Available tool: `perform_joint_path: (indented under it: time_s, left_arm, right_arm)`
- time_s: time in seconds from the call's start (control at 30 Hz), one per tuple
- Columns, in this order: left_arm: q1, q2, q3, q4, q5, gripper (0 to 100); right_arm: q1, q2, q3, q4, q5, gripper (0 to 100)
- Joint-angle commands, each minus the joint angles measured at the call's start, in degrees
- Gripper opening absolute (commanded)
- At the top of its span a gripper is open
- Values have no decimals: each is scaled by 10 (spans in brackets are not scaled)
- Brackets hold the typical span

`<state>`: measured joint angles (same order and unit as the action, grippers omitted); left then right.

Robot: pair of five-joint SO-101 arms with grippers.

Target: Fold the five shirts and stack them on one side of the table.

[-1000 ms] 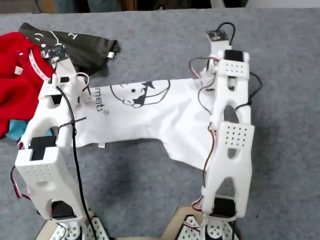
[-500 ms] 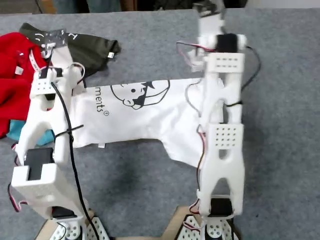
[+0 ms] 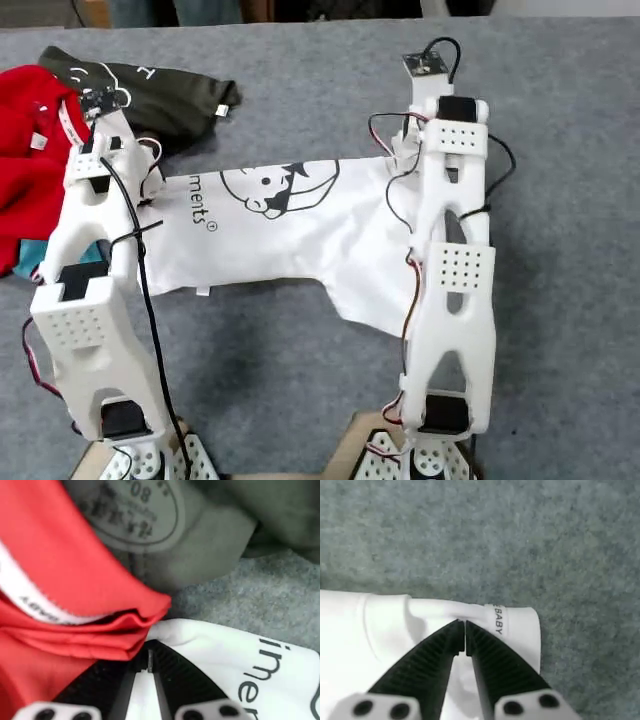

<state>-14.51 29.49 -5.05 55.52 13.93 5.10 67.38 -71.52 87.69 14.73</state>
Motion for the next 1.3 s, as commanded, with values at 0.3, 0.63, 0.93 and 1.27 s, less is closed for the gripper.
perform_joint_path:
  time_s: [0.3, 0.63, 0.93, 1.27]
  left_arm:
    - [26, -185, 50, 5, -69, 28]
    - [73, -510, 405, -87, -131, 28]
    - [69, -633, 662, -302, -133, 30]
    - [57, -554, 660, -354, -104, 30]
  right_arm:
    - [6, -65, -169, 139, 122, 15]
    - [1, -416, 278, 135, 353, 15]
    - [-30, -760, 742, 71, 526, 167]
    - [-121, -1010, 1287, -168, 542, 299]
